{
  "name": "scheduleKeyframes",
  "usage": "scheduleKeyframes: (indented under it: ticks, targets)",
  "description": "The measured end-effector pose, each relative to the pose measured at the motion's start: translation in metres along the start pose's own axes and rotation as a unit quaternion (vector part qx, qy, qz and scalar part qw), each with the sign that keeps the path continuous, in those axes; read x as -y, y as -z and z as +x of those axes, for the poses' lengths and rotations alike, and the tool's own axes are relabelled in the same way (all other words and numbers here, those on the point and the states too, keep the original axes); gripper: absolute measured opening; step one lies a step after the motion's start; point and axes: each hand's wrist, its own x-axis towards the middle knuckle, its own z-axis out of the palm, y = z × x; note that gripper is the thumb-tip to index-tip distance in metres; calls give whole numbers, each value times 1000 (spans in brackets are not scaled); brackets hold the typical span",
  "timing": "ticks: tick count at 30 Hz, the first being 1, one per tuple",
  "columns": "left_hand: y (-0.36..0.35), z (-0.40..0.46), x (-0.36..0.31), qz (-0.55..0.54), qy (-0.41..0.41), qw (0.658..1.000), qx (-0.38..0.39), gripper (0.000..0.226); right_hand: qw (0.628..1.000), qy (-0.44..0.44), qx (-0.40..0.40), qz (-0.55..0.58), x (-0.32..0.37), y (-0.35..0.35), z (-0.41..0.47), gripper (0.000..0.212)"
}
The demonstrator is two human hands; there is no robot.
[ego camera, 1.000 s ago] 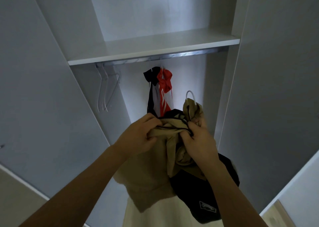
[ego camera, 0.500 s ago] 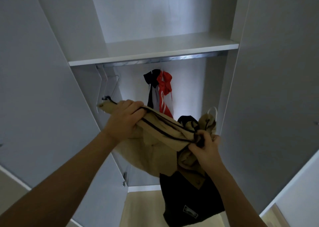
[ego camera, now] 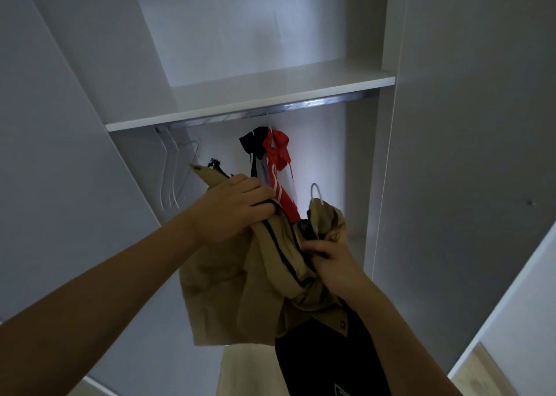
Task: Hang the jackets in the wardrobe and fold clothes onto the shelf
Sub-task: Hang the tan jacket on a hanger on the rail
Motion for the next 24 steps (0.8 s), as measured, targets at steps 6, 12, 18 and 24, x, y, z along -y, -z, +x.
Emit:
scheduleKeyframes:
  ticks: [6, 12, 18, 24]
  targets:
    - [4, 12, -8, -31, 34, 999, 18, 24, 993, -25, 101, -60, 13, 0, -5, 58]
    - [1, 26, -17, -42, 34, 999, -3, 22, 986, 67, 0, -154, 9, -13, 0, 32]
    - [-12, -14, -10, -118, 198, 972, -39, 17, 987, 80, -74, -116, 2, 0, -4, 26]
    - [-20, -26, -11, -72, 183, 980, -23, 29, 973, 55, -18, -222, -8, 8, -7, 23]
